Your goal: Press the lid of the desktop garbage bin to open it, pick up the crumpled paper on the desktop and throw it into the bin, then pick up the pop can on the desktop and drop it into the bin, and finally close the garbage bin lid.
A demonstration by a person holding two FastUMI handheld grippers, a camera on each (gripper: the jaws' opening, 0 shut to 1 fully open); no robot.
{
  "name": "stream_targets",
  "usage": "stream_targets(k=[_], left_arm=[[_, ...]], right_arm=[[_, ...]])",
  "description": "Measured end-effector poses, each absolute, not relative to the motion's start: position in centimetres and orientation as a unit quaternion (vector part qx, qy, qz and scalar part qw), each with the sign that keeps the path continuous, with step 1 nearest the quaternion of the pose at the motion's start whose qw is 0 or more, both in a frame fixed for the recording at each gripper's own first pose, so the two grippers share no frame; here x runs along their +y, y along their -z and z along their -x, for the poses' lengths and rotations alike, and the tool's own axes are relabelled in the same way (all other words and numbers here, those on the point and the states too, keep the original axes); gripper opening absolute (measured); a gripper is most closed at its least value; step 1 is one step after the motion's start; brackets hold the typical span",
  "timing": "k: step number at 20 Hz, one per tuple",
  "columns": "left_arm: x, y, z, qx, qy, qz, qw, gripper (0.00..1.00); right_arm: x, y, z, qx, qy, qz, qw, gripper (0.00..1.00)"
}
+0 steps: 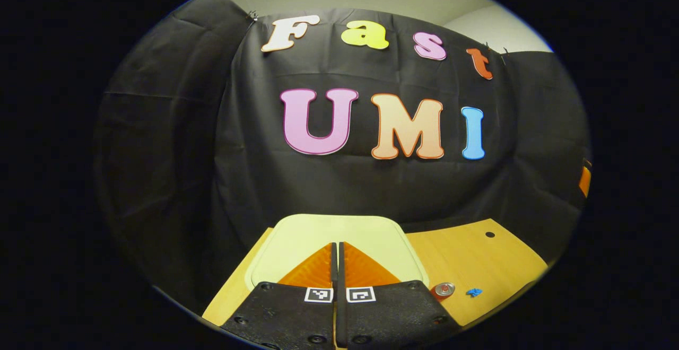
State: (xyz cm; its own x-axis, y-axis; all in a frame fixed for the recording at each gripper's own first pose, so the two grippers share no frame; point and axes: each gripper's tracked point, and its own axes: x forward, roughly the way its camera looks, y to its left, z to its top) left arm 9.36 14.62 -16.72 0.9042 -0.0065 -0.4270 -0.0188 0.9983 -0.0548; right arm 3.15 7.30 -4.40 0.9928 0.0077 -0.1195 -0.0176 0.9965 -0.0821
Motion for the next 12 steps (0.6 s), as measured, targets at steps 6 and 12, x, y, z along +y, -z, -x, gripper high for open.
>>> stream_targets(k=[6, 12], left_arm=[[14.7, 18.4, -8.4, 0.244, 0.005, 0.028, 0.969, 0.00], [14.5, 18.8, -8.2, 0.253, 0.013, 0.030, 0.967, 0.00]], right_arm=[[7.3, 5.3, -3.0, 0.067, 0.006, 0.037, 0.997, 0.98], [7.0, 6.2, -2.5, 0.073, 0.015, 0.031, 0.997, 0.98]])
